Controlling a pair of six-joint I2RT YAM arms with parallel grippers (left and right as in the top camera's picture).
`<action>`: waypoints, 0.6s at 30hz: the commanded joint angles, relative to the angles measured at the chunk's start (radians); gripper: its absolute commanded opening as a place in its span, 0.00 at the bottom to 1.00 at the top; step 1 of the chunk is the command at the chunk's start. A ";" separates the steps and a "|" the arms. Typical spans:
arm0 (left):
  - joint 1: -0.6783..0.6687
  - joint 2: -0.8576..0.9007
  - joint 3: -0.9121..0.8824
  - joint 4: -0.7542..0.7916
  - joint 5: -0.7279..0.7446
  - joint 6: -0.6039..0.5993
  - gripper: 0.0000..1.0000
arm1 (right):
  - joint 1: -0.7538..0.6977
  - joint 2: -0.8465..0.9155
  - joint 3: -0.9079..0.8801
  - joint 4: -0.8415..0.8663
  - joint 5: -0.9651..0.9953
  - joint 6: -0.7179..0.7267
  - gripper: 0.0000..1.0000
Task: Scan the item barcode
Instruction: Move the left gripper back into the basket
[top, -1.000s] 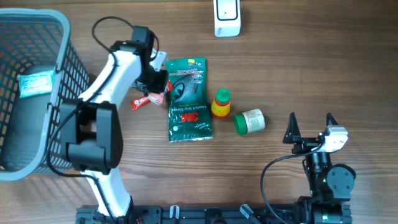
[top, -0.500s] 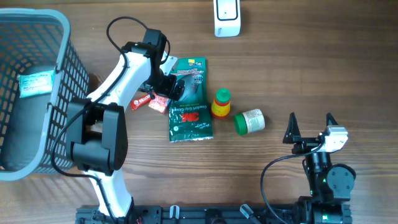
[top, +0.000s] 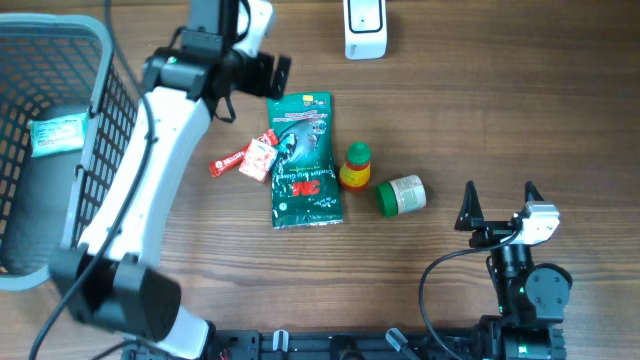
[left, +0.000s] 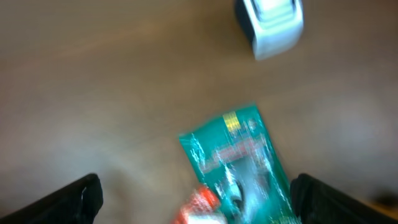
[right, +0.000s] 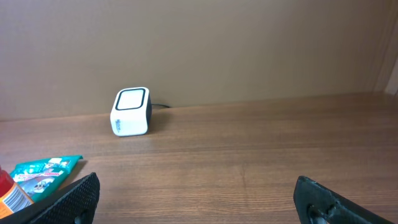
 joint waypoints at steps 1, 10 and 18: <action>0.005 -0.086 0.018 0.090 -0.179 0.015 1.00 | -0.002 -0.002 -0.003 0.002 0.014 -0.007 1.00; 0.055 -0.138 0.018 0.279 -0.420 -0.095 1.00 | -0.002 -0.002 -0.003 0.002 0.014 -0.007 1.00; 0.245 -0.138 0.018 0.308 -0.486 -0.477 1.00 | -0.002 -0.002 -0.003 0.002 0.014 -0.007 1.00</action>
